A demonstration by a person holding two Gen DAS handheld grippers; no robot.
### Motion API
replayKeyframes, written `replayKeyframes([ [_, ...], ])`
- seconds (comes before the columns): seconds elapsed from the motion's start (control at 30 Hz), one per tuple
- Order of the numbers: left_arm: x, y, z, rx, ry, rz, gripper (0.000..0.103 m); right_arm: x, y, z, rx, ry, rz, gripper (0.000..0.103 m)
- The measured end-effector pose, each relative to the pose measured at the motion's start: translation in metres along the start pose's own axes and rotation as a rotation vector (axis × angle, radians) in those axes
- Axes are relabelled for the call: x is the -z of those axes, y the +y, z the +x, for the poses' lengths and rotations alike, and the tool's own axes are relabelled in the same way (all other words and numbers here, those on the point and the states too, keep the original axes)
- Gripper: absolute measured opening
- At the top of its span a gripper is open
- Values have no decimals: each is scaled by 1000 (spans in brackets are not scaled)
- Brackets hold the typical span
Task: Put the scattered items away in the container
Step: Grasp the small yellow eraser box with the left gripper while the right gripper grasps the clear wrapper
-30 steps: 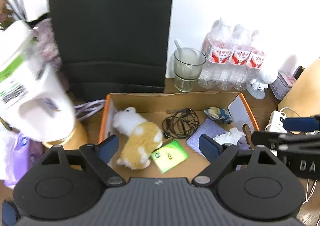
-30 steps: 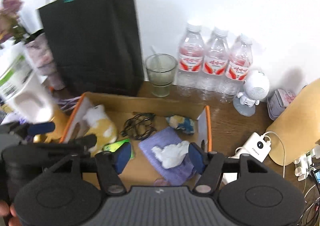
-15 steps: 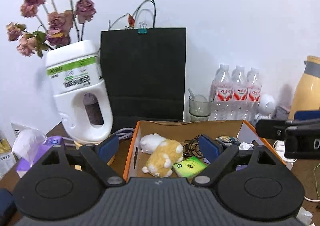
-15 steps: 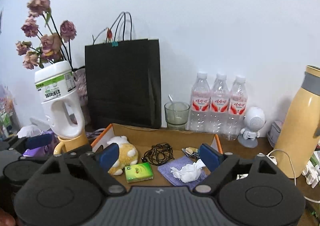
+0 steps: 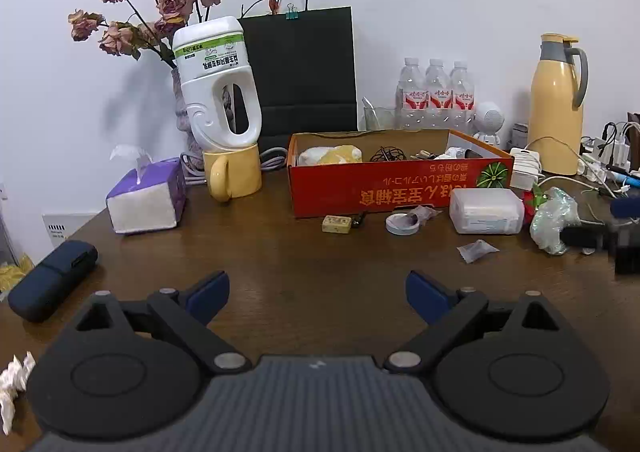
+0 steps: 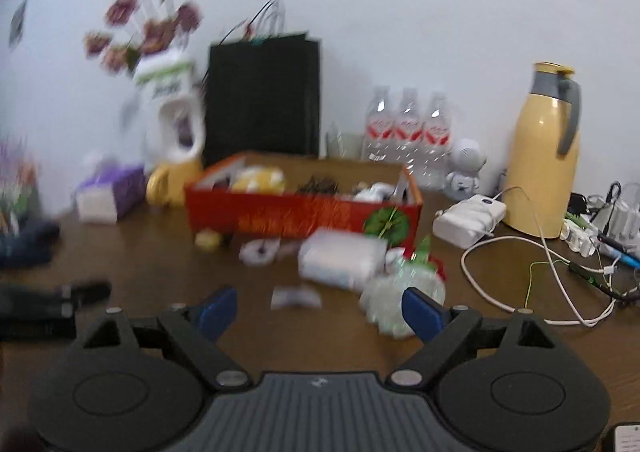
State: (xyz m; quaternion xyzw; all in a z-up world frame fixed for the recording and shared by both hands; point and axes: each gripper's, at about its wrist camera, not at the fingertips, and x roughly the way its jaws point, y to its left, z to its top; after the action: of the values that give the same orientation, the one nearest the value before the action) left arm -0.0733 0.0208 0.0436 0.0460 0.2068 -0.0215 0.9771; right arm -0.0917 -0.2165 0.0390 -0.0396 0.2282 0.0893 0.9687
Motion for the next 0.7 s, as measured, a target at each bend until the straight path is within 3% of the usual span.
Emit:
replayKeyframes([
  [0.07, -10, 3, 16, -1, 17, -7, 95, 1, 9, 10, -15, 22, -43, 86],
  [0.17, -25, 11, 42, 12, 67, -49, 80, -5, 17, 37, -41, 54, -70, 79],
  [0.43, -42, 8, 115, 85, 112, 5, 73, -13, 16, 113, -58, 165, -6, 53],
  [0.63, -49, 8, 170, 142, 184, -17, 71, -11, 14, 135, -50, 214, -5, 50],
  [0.7, -48, 8, 183, 146, 209, -19, 61, -9, 14, 135, -58, 212, 3, 47],
])
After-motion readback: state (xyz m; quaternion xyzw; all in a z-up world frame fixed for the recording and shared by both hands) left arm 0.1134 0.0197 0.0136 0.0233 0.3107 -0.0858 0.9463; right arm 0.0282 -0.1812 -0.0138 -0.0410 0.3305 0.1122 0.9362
